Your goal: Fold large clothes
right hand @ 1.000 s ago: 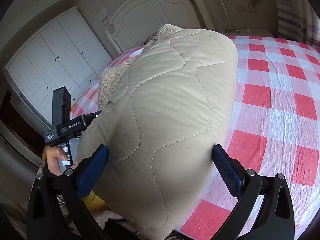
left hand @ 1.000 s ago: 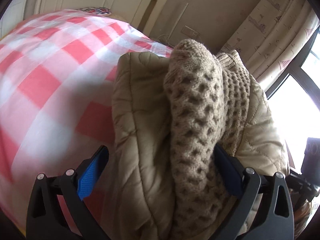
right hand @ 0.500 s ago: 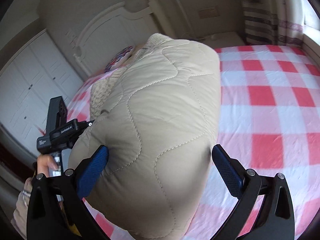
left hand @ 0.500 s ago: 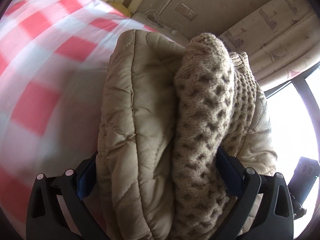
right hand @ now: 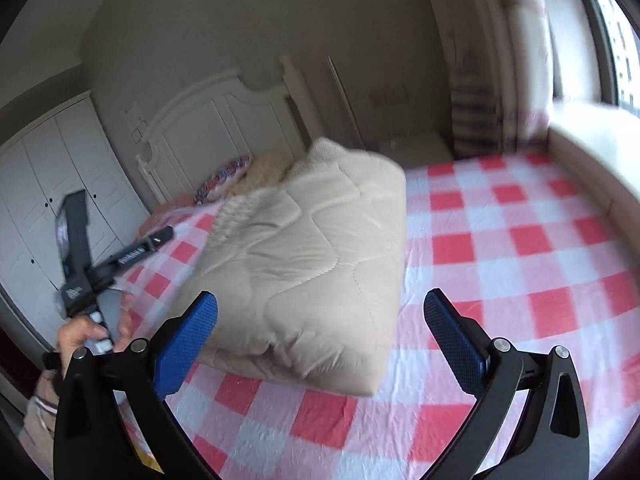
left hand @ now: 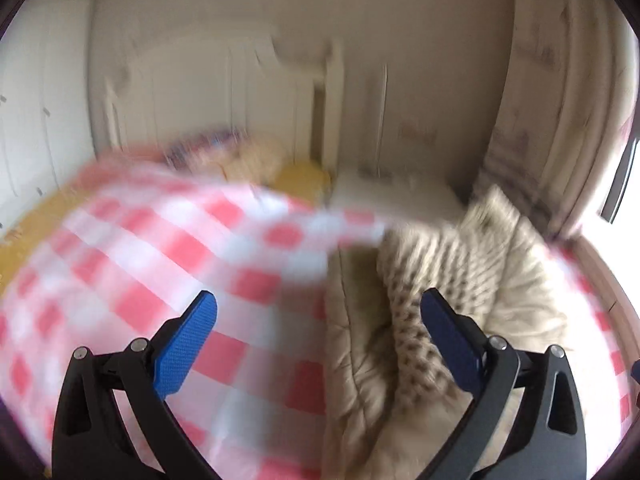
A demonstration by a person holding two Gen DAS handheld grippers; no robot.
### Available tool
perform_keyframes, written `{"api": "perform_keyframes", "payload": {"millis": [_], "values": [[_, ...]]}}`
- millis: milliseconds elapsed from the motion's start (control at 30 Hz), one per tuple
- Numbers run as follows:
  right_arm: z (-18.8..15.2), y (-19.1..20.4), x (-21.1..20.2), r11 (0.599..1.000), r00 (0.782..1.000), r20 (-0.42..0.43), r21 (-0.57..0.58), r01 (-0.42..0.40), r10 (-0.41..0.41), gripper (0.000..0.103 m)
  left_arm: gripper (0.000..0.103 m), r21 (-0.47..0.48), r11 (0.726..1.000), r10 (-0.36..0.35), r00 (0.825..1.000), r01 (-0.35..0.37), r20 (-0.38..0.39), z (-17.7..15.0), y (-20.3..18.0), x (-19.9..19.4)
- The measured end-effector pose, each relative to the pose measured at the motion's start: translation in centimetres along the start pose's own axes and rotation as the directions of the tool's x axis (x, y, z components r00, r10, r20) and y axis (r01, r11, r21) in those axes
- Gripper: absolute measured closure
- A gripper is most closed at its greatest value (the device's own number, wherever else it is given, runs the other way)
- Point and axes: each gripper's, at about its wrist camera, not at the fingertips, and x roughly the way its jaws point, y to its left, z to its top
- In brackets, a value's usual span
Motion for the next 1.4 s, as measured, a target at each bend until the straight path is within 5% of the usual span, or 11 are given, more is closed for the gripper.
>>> {"api": "perform_keyframes", "payload": {"millis": [167, 367, 467, 600, 700, 1400], "values": [[-2.2, 2.2, -7.0, 0.99, 0.987, 0.155, -0.126, 0.065, -0.045, 0.004, 0.002, 0.039, 0.999, -0.017, 0.98, 0.01, 0.197, -0.7, -0.9, -11.8], [-7.2, 3.5, -9.0, 0.983, 0.985, 0.156, -0.16, 0.094, -0.069, 0.004, 0.002, 0.065, 0.988, -0.151, 0.968, 0.141, 0.201, -6.2, -2.7, -18.9], [-10.5, 4.7, -8.6, 0.956, 0.967, 0.197, -0.212, 0.202, -0.16, 0.004, 0.002, 0.054, 0.991, -0.129, 0.98, 0.122, 0.152, -10.2, -4.2, -19.0], [-12.6, 4.9, -7.7, 0.957, 0.968, 0.176, -0.2, 0.212, -0.177, 0.004, 0.002, 0.115, 0.991, -0.081, 0.995, 0.074, 0.056, -14.6, -6.4, -17.4], [-12.7, 4.7, -7.4, 0.954, 0.962, 0.179, -0.182, 0.238, -0.206, 0.004, 0.002, 0.139, 0.99, -0.036, 0.997, 0.027, 0.068, -16.6, -6.8, -17.1], [-13.0, 4.3, -7.3, 0.957, 0.955, 0.203, -0.154, 0.248, -0.215, 0.004, 0.002, 0.14, 0.99, -0.028, 0.995, 0.014, 0.096, -16.9, -6.3, -17.1]]}}
